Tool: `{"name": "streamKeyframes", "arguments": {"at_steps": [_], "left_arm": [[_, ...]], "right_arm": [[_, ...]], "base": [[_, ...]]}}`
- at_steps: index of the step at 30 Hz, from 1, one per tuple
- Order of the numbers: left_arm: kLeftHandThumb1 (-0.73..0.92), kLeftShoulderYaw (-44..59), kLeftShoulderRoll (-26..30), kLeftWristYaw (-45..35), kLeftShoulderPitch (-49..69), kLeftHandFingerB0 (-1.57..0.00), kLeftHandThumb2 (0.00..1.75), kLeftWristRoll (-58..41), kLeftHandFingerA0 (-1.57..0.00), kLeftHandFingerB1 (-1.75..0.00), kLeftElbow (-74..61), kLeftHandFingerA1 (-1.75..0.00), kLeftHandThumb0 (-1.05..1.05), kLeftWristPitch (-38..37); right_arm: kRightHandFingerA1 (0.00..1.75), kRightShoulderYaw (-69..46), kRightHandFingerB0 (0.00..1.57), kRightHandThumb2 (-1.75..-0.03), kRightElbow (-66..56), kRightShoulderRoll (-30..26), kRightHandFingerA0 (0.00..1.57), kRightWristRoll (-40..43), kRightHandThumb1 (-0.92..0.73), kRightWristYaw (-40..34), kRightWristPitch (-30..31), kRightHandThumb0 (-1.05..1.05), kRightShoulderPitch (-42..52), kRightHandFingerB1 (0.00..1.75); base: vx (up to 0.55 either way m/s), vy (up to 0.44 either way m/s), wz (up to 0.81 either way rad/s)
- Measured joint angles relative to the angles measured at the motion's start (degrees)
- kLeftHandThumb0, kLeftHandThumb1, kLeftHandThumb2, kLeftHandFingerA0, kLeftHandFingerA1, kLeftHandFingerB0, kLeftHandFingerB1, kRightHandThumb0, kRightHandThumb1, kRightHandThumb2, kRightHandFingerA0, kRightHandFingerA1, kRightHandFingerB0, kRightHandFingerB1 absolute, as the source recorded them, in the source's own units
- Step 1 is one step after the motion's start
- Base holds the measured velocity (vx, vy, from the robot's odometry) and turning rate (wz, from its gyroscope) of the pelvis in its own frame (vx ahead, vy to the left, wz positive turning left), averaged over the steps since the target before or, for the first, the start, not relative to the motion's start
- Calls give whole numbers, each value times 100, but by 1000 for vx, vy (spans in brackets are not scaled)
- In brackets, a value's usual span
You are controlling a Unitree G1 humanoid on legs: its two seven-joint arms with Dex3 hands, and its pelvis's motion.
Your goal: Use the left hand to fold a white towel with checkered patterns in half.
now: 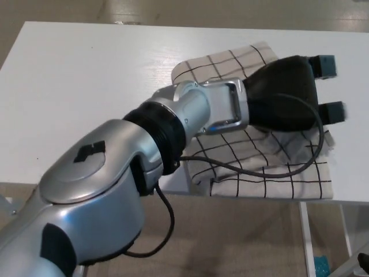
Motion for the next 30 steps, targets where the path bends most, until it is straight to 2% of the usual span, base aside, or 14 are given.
{"name": "streamKeyframes", "arguments": {"at_steps": [5,6,18,19,23,27,28,29,30], "left_arm": [[68,120,-76,-495,130,0,62,-94,0,0,-166,0,-101,0],[64,151,-83,-578,150,0,104,-112,0,-8,-194,0,-104,0],[70,817,-88,-1699,253,0,109,-471,0,-10,-538,0,-102,-2],[74,871,-83,-1746,253,0,114,-505,0,-7,-557,0,-105,-2],[73,1247,-19,-2040,253,0,113,-737,0,-7,-758,0,-103,-10],[65,1843,178,-2355,255,0,106,-1125,0,-14,-1243,-5,-93,-25],[82,2015,239,-2442,257,0,67,-1245,0,-22,-1400,-1,-90,-25],[82,2087,267,-2480,262,0,67,-1290,0,-22,-1473,-1,-90,-25],[66,2087,267,-2480,262,-1,105,-1290,0,-15,-1473,-5,-92,-25]], "right_arm": [[45,0,53,-64,0,0,44,3,-79,1,8,-42,-55,40],[44,-1,53,-64,0,0,43,3,-78,1,9,-43,-63,40],[44,-1,53,-64,3,0,43,3,-78,2,13,-43,-147,40],[44,-1,53,-64,4,0,43,3,-78,3,13,-43,-148,40],[44,-1,53,-64,6,0,43,3,-78,5,14,-42,-149,41],[42,-4,54,-64,14,0,41,4,-77,10,15,-43,-148,41],[42,-6,54,-64,19,-1,41,5,-77,14,15,-43,-148,41],[42,-7,54,-64,23,-1,41,6,-77,16,15,-43,-149,41],[42,-7,54,-63,23,-1,41,6,-77,16,15,-42,-149,41]], "base": [[0,0,0],[0,0,0],[0,0,0],[0,0,0],[0,0,0],[0,0,0],[0,0,0],[0,0,0],[0,0,0]]}}
